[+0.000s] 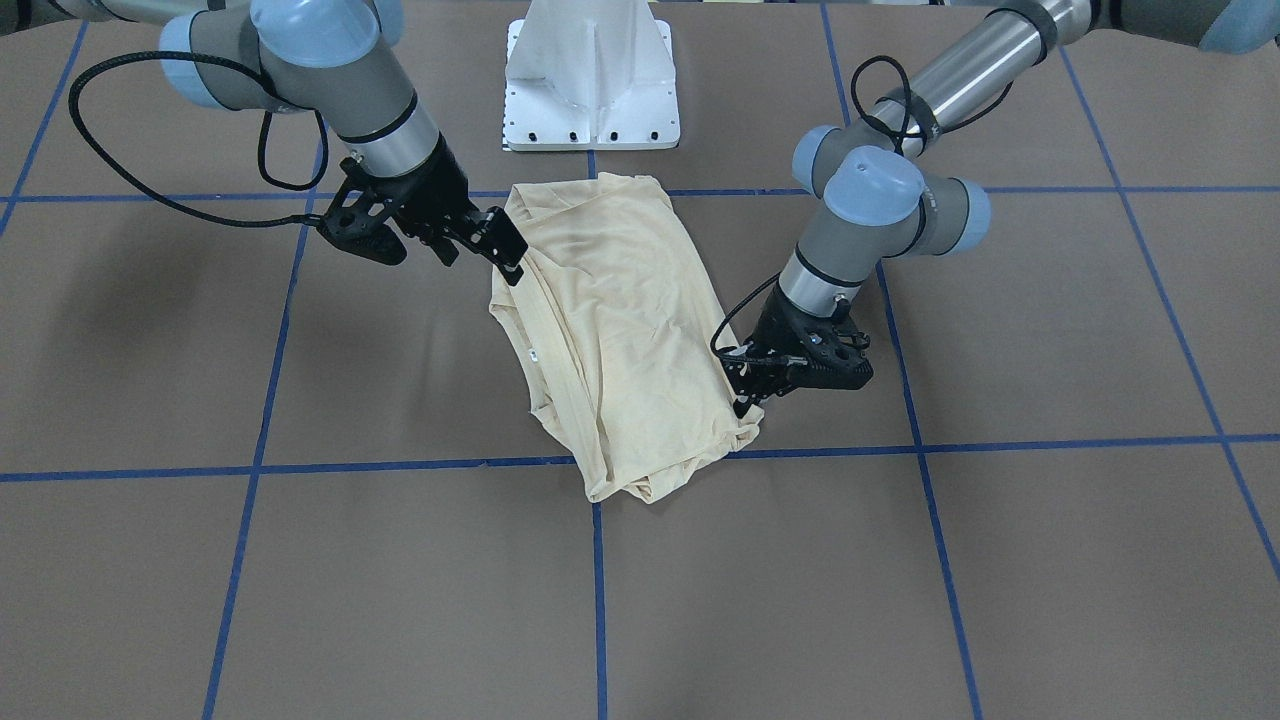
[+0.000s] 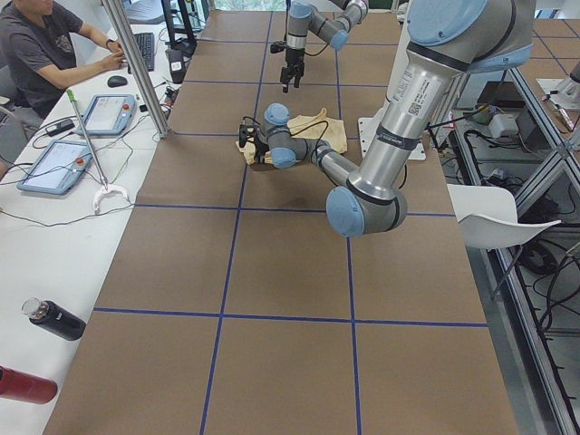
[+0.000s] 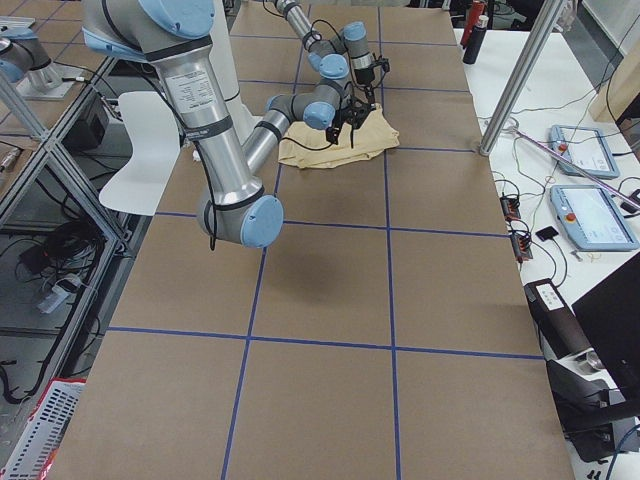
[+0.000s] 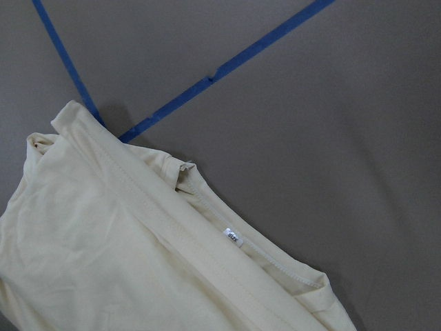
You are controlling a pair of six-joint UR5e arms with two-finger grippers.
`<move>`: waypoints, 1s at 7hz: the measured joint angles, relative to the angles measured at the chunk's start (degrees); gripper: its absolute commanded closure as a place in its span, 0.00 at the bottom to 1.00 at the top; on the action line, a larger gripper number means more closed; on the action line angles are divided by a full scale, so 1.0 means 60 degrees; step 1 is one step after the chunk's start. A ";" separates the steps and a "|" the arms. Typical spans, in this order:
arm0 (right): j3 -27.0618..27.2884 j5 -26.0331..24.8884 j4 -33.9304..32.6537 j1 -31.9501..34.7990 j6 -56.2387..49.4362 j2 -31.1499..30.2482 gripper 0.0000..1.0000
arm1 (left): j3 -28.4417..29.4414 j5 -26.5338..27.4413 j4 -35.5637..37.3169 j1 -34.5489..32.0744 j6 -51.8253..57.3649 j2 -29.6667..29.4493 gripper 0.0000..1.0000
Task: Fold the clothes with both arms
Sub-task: 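Release the shirt with the left gripper and raise it away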
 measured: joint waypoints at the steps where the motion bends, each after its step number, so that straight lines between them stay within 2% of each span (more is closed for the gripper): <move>1: 0.0000 -0.0007 0.0000 0.0009 -0.0001 -0.0020 0.00 | 0.0335 0.0262 -0.0072 -0.0074 0.0010 -0.0350 1.00; 3: 0.0001 -0.0048 0.0000 0.0029 -0.0015 -0.0072 0.00 | 0.1287 0.0576 -0.0512 -0.0185 0.0015 -0.1077 1.00; 4: 0.0000 -0.0108 0.0000 0.0030 -0.0032 -0.0083 0.00 | 0.1840 0.0736 -0.0934 -0.0222 0.0016 -0.1289 0.75; 5: -0.0007 -0.0140 0.0000 0.0021 -0.0056 -0.0091 0.00 | 0.2143 0.0821 -0.1208 -0.0275 0.0015 -0.1372 0.01; 7: -0.0027 -0.0254 -0.0013 -0.0028 -0.0152 -0.0092 0.00 | 0.2266 0.0860 -0.1360 -0.0457 0.0025 -0.1404 0.00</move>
